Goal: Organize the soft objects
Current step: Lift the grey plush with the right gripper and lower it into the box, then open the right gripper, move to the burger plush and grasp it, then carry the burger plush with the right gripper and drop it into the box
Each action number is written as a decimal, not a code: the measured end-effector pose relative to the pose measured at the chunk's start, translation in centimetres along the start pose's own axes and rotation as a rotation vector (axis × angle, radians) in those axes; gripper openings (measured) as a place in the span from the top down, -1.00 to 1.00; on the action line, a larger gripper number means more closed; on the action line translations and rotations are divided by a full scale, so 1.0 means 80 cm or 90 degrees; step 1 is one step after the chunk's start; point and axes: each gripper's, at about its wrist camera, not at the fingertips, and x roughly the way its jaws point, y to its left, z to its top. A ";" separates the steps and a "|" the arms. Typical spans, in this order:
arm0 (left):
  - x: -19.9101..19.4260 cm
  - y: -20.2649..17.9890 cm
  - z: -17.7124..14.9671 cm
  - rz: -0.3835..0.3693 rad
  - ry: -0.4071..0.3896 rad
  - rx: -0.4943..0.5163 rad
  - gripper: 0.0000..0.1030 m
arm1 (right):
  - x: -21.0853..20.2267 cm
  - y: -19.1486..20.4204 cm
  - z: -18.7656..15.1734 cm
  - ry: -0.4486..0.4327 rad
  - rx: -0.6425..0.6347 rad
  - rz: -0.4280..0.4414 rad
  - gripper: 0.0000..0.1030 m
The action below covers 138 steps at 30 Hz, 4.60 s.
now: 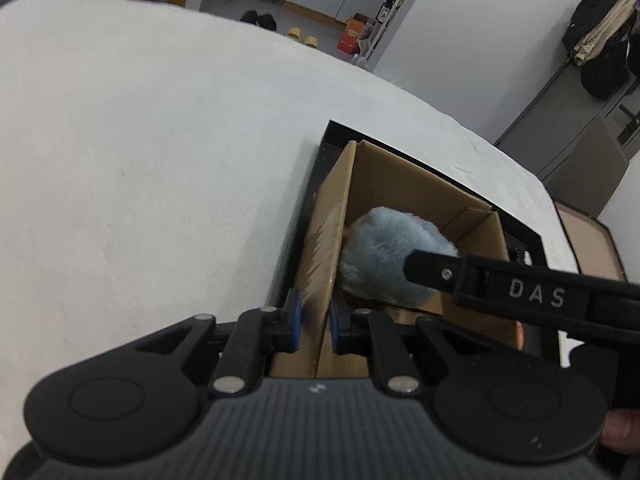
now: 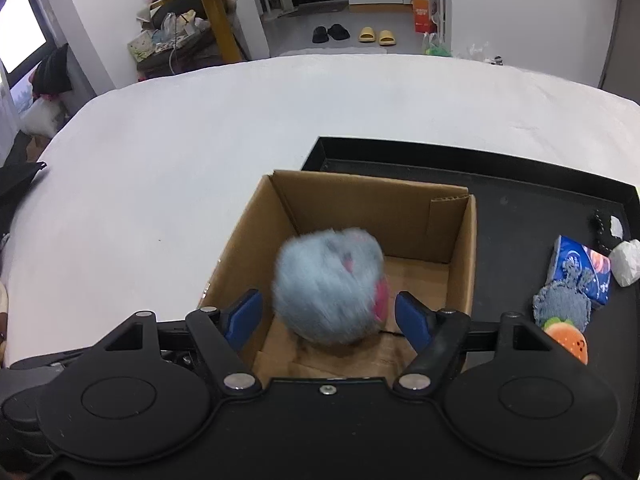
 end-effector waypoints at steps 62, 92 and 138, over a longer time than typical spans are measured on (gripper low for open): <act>0.012 -0.106 -0.024 0.233 -0.019 0.233 -0.18 | 0.021 -0.213 -0.075 0.020 0.142 -0.092 -0.47; -0.013 -0.088 -0.020 0.179 -0.050 0.187 -0.18 | -0.035 -0.199 -0.068 -0.007 0.146 -0.039 0.33; -0.016 -0.029 -0.011 0.051 -0.065 0.067 0.72 | -0.017 -0.005 0.029 -0.038 -0.028 -0.008 0.29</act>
